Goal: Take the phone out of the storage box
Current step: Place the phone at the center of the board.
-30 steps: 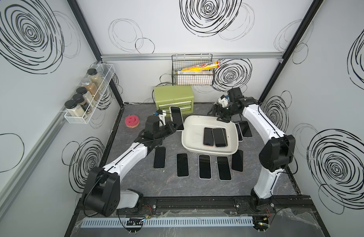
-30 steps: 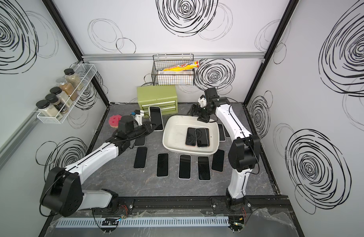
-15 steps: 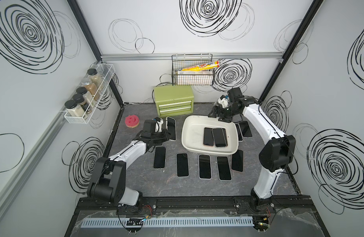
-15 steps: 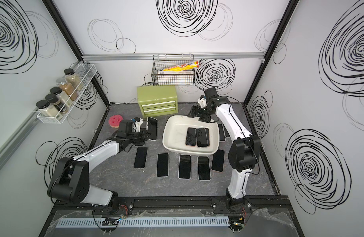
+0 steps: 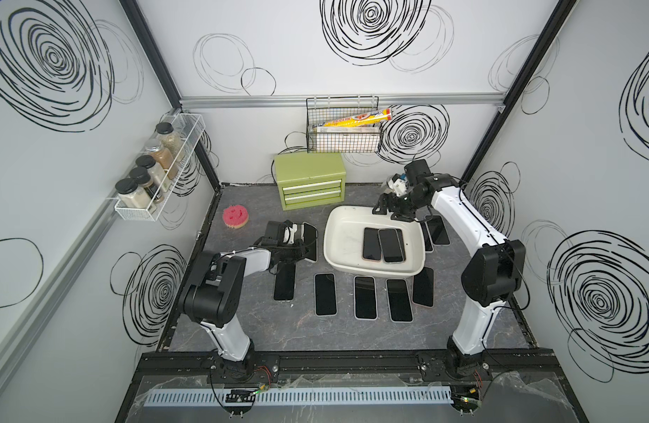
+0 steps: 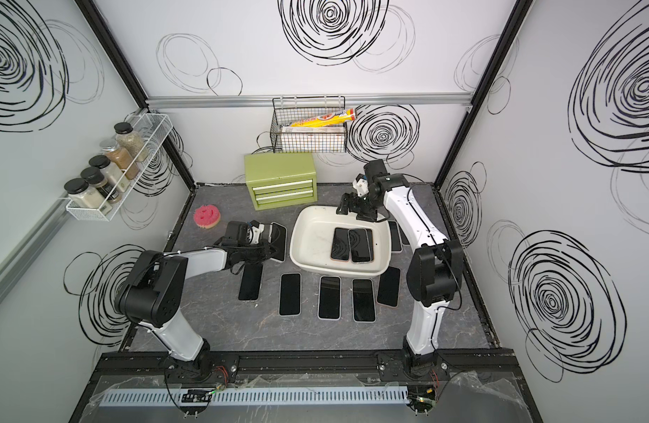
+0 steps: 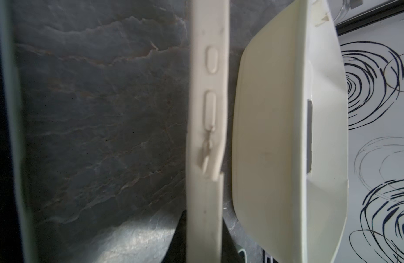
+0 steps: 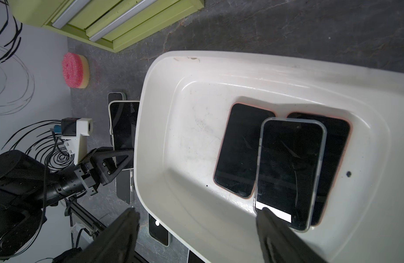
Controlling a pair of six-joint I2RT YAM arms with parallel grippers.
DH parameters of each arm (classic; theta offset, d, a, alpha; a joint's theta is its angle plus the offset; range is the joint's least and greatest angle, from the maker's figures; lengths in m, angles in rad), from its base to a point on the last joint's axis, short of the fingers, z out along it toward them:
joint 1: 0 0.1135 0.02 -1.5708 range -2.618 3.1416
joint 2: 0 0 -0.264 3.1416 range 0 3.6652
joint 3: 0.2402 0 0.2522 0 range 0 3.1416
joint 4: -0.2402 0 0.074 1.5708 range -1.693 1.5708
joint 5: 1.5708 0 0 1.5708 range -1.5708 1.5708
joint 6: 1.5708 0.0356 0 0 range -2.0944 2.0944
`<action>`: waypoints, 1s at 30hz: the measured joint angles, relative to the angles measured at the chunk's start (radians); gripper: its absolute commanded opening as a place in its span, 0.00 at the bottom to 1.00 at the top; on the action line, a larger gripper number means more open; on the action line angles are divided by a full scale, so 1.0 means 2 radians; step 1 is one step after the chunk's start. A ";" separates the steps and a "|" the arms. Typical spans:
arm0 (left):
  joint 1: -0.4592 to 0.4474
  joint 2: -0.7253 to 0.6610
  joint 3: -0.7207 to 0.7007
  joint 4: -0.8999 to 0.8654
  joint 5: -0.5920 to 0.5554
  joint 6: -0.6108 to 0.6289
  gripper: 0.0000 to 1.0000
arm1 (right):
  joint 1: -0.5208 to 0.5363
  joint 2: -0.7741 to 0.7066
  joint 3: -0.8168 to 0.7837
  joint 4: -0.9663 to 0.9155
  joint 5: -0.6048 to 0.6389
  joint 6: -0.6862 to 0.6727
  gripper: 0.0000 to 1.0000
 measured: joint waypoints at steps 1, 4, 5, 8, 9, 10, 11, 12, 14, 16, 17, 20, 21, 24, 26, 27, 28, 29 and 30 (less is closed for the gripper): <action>-0.001 0.004 -0.001 0.005 0.002 -0.002 0.00 | 0.000 0.001 -0.001 0.000 0.001 0.000 0.85; -0.003 0.013 -0.002 0.015 0.007 -0.009 0.00 | 0.000 0.005 -0.006 0.000 0.001 -0.002 0.85; -0.003 0.016 -0.002 0.019 0.008 -0.011 0.00 | 0.000 0.006 -0.007 0.001 0.001 -0.002 0.85; -0.003 0.022 -0.002 0.027 0.015 -0.014 0.00 | 0.000 0.007 -0.009 0.000 0.003 -0.005 0.85; -0.003 0.023 -0.002 0.028 0.016 -0.014 0.01 | 0.000 0.007 -0.009 0.001 0.004 -0.006 0.85; -0.003 0.026 -0.001 0.030 0.019 -0.014 0.02 | 0.000 0.007 -0.009 0.001 0.005 -0.007 0.85; -0.002 0.028 0.001 0.031 0.021 -0.014 0.09 | 0.000 0.007 -0.009 0.001 0.005 -0.007 0.85; -0.002 0.030 0.003 0.031 0.023 -0.014 0.13 | 0.000 0.007 -0.009 0.001 0.005 -0.007 0.85; -0.002 0.034 0.007 0.030 0.027 -0.014 0.19 | 0.000 0.007 -0.011 0.001 0.005 -0.008 0.85; -0.002 0.038 0.010 0.029 0.028 -0.014 0.30 | -0.001 0.009 -0.011 0.001 0.005 -0.008 0.85; -0.003 0.039 0.012 0.029 0.026 -0.013 0.31 | -0.001 0.010 -0.012 0.001 0.005 -0.008 0.85; -0.003 0.042 0.014 0.023 0.026 -0.010 0.39 | -0.001 0.011 -0.017 0.002 0.005 -0.008 0.85; -0.003 0.042 0.016 0.020 0.025 -0.010 0.44 | -0.001 0.011 -0.019 0.003 0.005 -0.008 0.85; -0.003 0.042 0.019 0.011 0.023 -0.006 0.54 | -0.001 0.011 -0.023 0.005 0.006 -0.008 0.85; -0.003 0.042 0.022 0.003 0.022 -0.005 0.59 | -0.001 0.011 -0.028 0.006 0.006 -0.008 0.85; -0.003 0.041 0.026 -0.003 0.020 -0.005 0.61 | -0.001 0.011 -0.030 0.007 0.006 -0.008 0.85; -0.003 0.041 0.030 -0.007 0.018 -0.003 0.63 | -0.001 0.011 -0.033 0.009 0.006 -0.008 0.85; -0.003 0.041 0.033 -0.014 0.016 -0.003 0.66 | -0.001 0.011 -0.035 0.011 0.006 -0.008 0.85; -0.003 0.040 0.036 -0.020 0.013 -0.001 0.71 | -0.001 0.011 -0.038 0.012 0.006 -0.008 0.85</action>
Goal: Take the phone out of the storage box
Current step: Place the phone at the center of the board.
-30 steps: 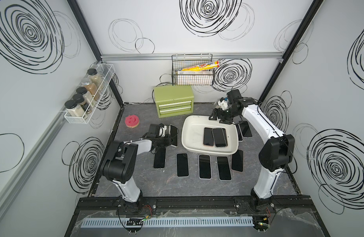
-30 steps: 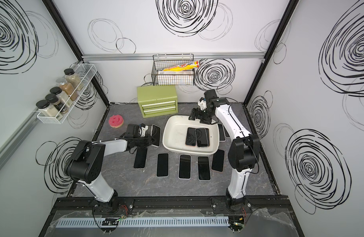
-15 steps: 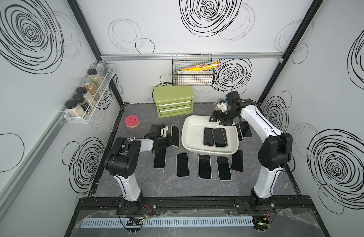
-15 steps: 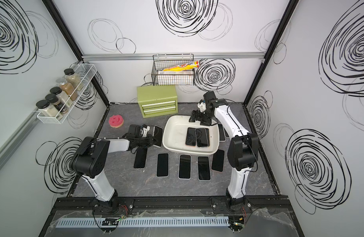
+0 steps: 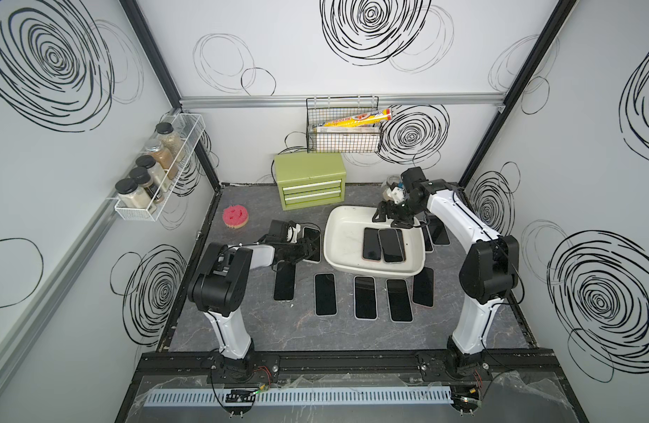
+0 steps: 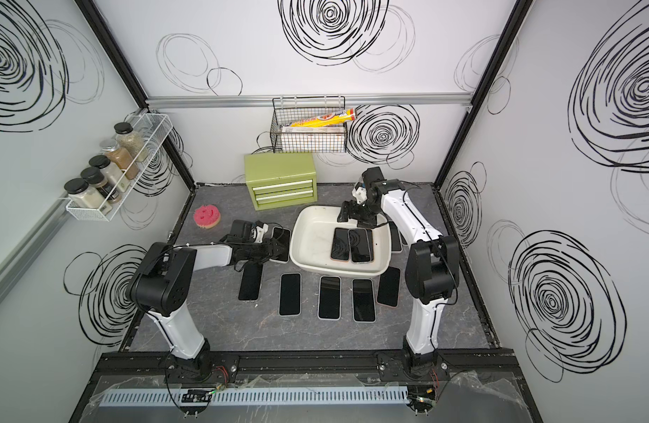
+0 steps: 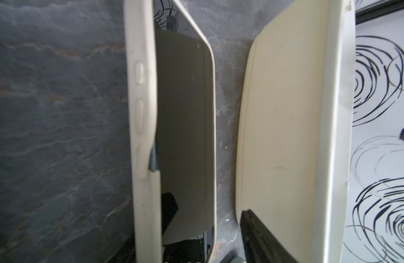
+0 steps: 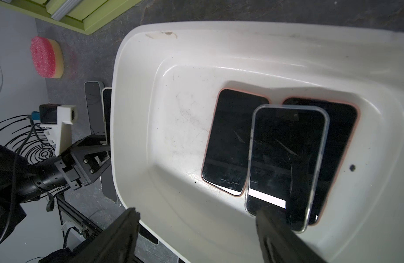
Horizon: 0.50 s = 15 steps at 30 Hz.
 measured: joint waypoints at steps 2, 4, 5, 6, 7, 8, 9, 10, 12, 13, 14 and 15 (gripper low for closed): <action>0.000 -0.004 0.008 -0.013 -0.007 0.004 0.83 | 0.000 0.000 -0.006 0.000 0.001 0.000 0.85; 0.000 -0.011 0.018 -0.032 -0.019 0.008 0.86 | 0.000 0.000 -0.010 0.000 0.004 0.000 0.85; 0.000 -0.014 0.021 -0.039 -0.023 0.010 0.86 | 0.000 0.000 -0.011 0.000 0.006 0.000 0.85; 0.000 -0.016 0.024 -0.046 -0.028 0.011 0.86 | 0.000 0.000 -0.012 0.000 0.010 0.000 0.85; 0.000 -0.019 0.026 -0.051 -0.033 0.013 0.87 | 0.000 0.000 -0.012 0.000 0.013 0.000 0.85; 0.000 -0.022 0.027 -0.057 -0.036 0.014 0.87 | 0.000 0.000 -0.013 0.000 0.015 0.001 0.85; 0.000 -0.024 0.027 -0.062 -0.040 0.015 0.87 | 0.000 0.000 -0.013 0.000 0.019 0.001 0.85; 0.000 -0.027 0.028 -0.067 -0.044 0.015 0.87 | 0.000 0.000 -0.014 0.000 0.023 0.001 0.85; 0.000 -0.033 0.030 -0.079 -0.054 0.017 0.88 | 0.000 0.000 -0.016 0.000 0.029 0.001 0.85; 0.000 -0.036 0.031 -0.087 -0.059 0.018 0.88 | 0.000 0.000 -0.017 0.000 0.031 0.001 0.85; 0.000 -0.039 0.033 -0.092 -0.064 0.019 0.88 | 0.000 0.000 -0.017 0.000 0.034 0.001 0.85; 0.000 -0.042 0.036 -0.099 -0.069 0.020 0.88 | 0.000 0.000 -0.017 0.000 0.036 0.001 0.85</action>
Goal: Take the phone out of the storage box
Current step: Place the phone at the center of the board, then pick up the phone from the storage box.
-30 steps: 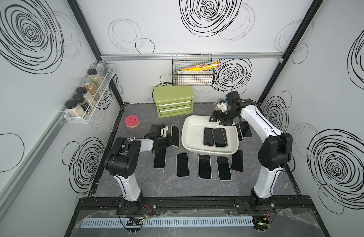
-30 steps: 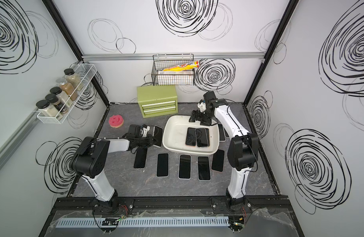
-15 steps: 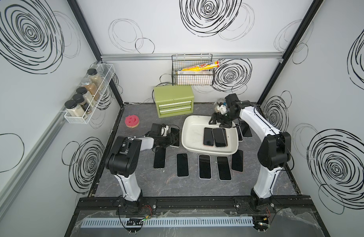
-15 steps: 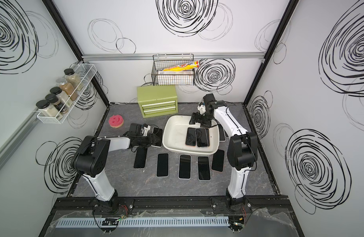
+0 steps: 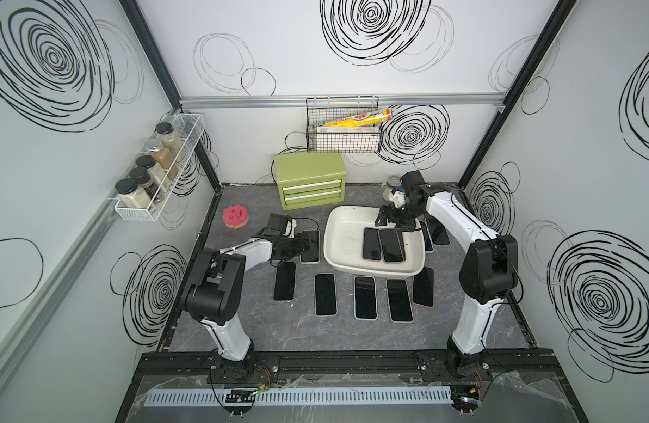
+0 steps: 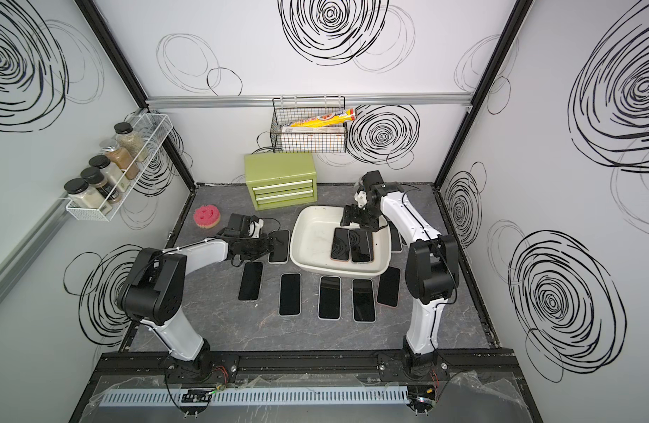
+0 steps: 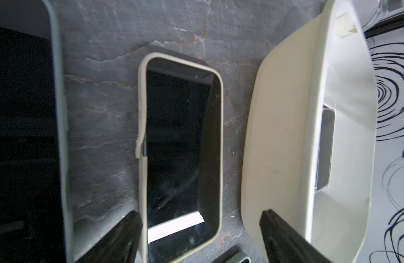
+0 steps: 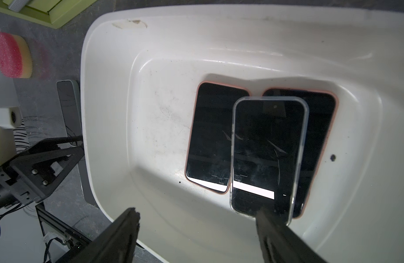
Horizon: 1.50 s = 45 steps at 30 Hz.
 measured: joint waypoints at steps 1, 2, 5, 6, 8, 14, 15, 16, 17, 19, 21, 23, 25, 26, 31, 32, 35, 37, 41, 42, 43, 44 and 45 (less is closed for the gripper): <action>0.000 -0.004 0.002 -0.004 -0.005 0.001 0.89 | 0.000 0.000 0.000 0.000 0.002 0.000 0.85; 0.000 -0.008 0.004 -0.009 -0.010 0.002 0.89 | 0.000 0.000 0.000 0.000 0.004 0.000 0.85; 0.000 -0.024 0.012 -0.028 -0.025 0.005 0.89 | 0.000 0.000 0.000 0.000 0.018 0.000 0.86; 0.000 -0.030 0.017 -0.035 -0.030 0.006 0.89 | 0.000 0.000 0.000 -0.001 0.028 0.000 0.86; 0.000 -0.044 0.029 -0.050 -0.040 0.006 0.89 | 0.000 0.002 0.001 -0.005 0.056 0.000 0.86; -0.025 -0.102 0.077 -0.080 -0.084 0.006 0.90 | 0.002 0.031 0.014 -0.021 0.139 -0.004 0.87; -0.035 -0.112 0.085 -0.081 -0.089 0.006 0.90 | 0.002 0.039 0.014 -0.021 0.150 -0.005 0.87; -0.044 -0.120 0.091 -0.082 -0.092 0.005 0.90 | 0.003 0.046 0.014 -0.021 0.159 -0.006 0.87; -0.054 -0.128 0.096 -0.082 -0.094 0.003 0.90 | 0.006 0.054 0.014 -0.021 0.169 -0.007 0.88; -0.070 -0.138 0.101 -0.082 -0.098 0.000 0.90 | 0.015 0.069 0.015 -0.022 0.189 -0.007 0.89; -0.083 -0.142 0.101 -0.084 -0.099 -0.004 0.90 | 0.027 0.086 0.019 -0.020 0.207 -0.007 0.95; -0.089 -0.142 0.100 -0.090 -0.099 -0.008 0.90 | 0.039 0.098 0.019 -0.017 0.219 -0.006 1.00; -0.090 -0.142 0.097 -0.094 -0.099 -0.011 0.90 | 0.046 0.107 0.019 -0.014 0.230 -0.006 1.00; -0.090 -0.142 0.095 -0.095 -0.099 -0.013 0.90 | 0.051 0.110 0.019 -0.013 0.236 -0.006 1.00; -0.090 -0.142 0.089 -0.103 -0.100 -0.016 0.90 | 0.054 0.111 0.018 -0.003 0.252 -0.007 1.00; -0.090 -0.142 0.088 -0.104 -0.100 -0.016 0.90 | 0.053 0.111 0.018 -0.001 0.254 -0.007 1.00; -0.090 -0.142 0.085 -0.104 -0.099 -0.016 0.90 | 0.053 0.111 0.011 0.005 0.262 -0.008 1.00; -0.090 -0.142 0.082 -0.104 -0.099 -0.017 0.90 | 0.052 0.111 -0.005 0.014 0.265 -0.010 1.00; -0.090 -0.142 0.076 -0.103 -0.098 -0.017 0.90 | 0.052 0.105 -0.034 0.031 0.264 -0.013 1.00; -0.090 -0.142 0.074 -0.104 -0.098 -0.017 0.90 | 0.052 0.104 -0.039 0.033 0.263 -0.014 1.00; -0.090 -0.142 0.072 -0.104 -0.097 -0.018 0.90 | 0.052 0.102 -0.041 0.036 0.262 -0.014 1.00; -0.090 -0.142 0.071 -0.104 -0.097 -0.019 0.90 | 0.052 0.101 -0.043 0.039 0.262 -0.014 1.00; -0.090 -0.142 0.071 -0.104 -0.097 -0.019 0.90 | 0.052 0.101 -0.043 0.041 0.261 -0.014 1.00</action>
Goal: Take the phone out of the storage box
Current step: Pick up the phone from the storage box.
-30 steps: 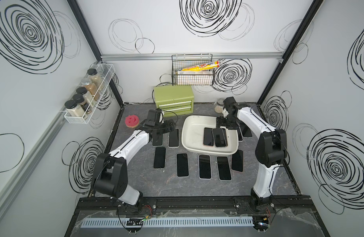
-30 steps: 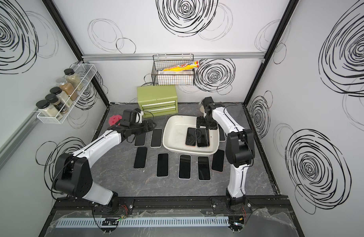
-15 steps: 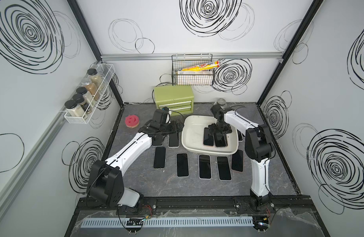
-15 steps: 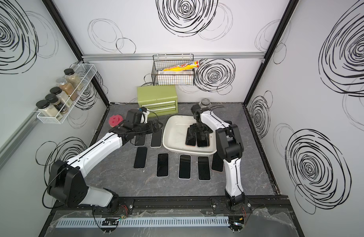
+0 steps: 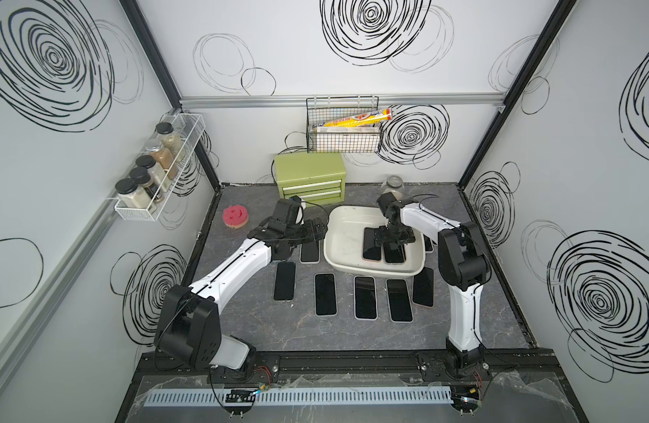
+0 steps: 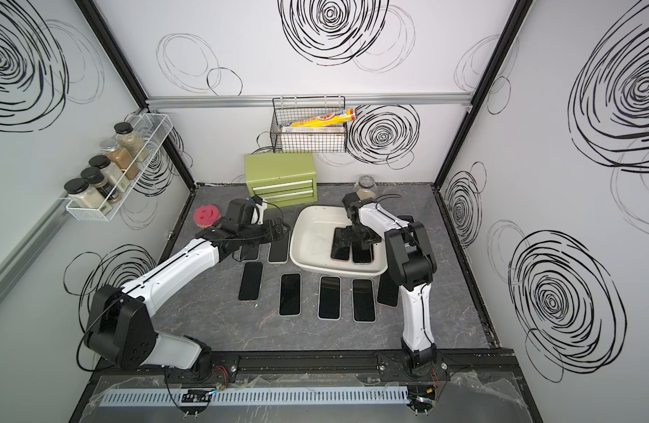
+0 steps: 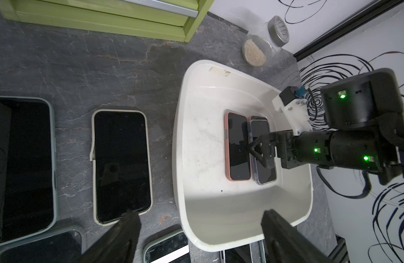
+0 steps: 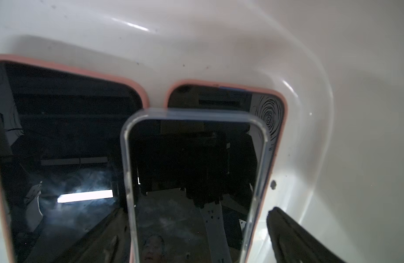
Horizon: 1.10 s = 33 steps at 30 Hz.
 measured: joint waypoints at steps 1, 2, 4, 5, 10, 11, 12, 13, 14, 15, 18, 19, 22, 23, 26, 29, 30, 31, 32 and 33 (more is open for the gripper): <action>0.000 0.000 0.000 0.000 0.000 0.000 0.90 | 0.000 0.000 0.000 0.001 -0.001 0.000 1.00; 0.000 0.000 0.000 0.000 0.000 0.000 0.90 | 0.000 0.000 -0.001 0.002 -0.001 0.000 0.99; 0.001 0.000 0.000 0.001 0.000 0.000 0.90 | 0.000 0.000 -0.001 0.005 -0.002 0.000 0.95; 0.001 0.000 0.000 0.001 0.000 0.000 0.90 | 0.000 0.000 -0.003 0.008 -0.003 0.000 0.93; 0.001 0.000 0.000 0.001 0.000 0.000 0.90 | 0.000 -0.004 -0.013 0.020 -0.010 0.000 0.77; 0.001 0.000 -0.001 0.002 0.001 0.000 0.90 | 0.000 -0.005 -0.015 0.021 -0.009 0.000 0.74; 0.001 0.000 -0.002 0.002 0.001 0.000 0.90 | 0.000 -0.006 -0.016 0.023 -0.009 0.000 0.71; 0.001 0.000 -0.003 0.002 0.001 0.000 0.90 | 0.000 -0.006 -0.016 0.023 -0.008 0.000 0.69; 0.001 0.000 -0.004 0.002 0.001 0.000 0.89 | 0.001 -0.006 -0.016 0.023 -0.008 -0.001 0.65; 0.001 0.000 -0.004 0.001 0.001 0.000 0.90 | 0.001 -0.006 -0.016 0.023 -0.008 -0.001 0.62; 0.001 0.000 -0.005 0.001 0.001 0.000 0.89 | 0.001 -0.007 -0.015 0.022 -0.004 -0.001 0.55; 0.001 0.000 -0.005 0.001 0.002 0.000 0.90 | 0.001 -0.007 -0.014 0.021 -0.004 -0.001 0.53; 0.001 0.000 -0.005 0.002 0.003 0.000 0.90 | 0.001 -0.007 -0.002 0.006 -0.003 -0.001 0.50; 0.001 0.000 -0.006 0.004 0.006 0.000 0.90 | 0.001 -0.007 0.005 -0.003 -0.003 -0.002 0.50; 0.001 -0.002 -0.013 0.017 0.019 0.000 0.90 | 0.001 -0.007 0.039 -0.028 -0.003 -0.002 0.50; -0.002 -0.007 -0.026 0.038 0.039 -0.002 0.90 | 0.001 -0.007 0.076 -0.044 -0.005 -0.002 0.49; -0.003 -0.010 -0.030 0.047 0.047 -0.003 0.90 | 0.001 -0.007 0.084 -0.047 -0.007 -0.002 0.48; -0.006 -0.013 -0.035 0.058 0.056 -0.006 0.90 | 0.001 -0.007 0.092 -0.051 -0.010 -0.003 0.47; -0.009 -0.017 -0.042 0.072 0.066 -0.010 0.90 | 0.001 -0.007 0.098 -0.057 -0.014 -0.004 0.47; -0.012 -0.020 -0.048 0.088 0.075 -0.013 0.90 | 0.000 -0.007 0.102 -0.061 -0.017 -0.005 0.47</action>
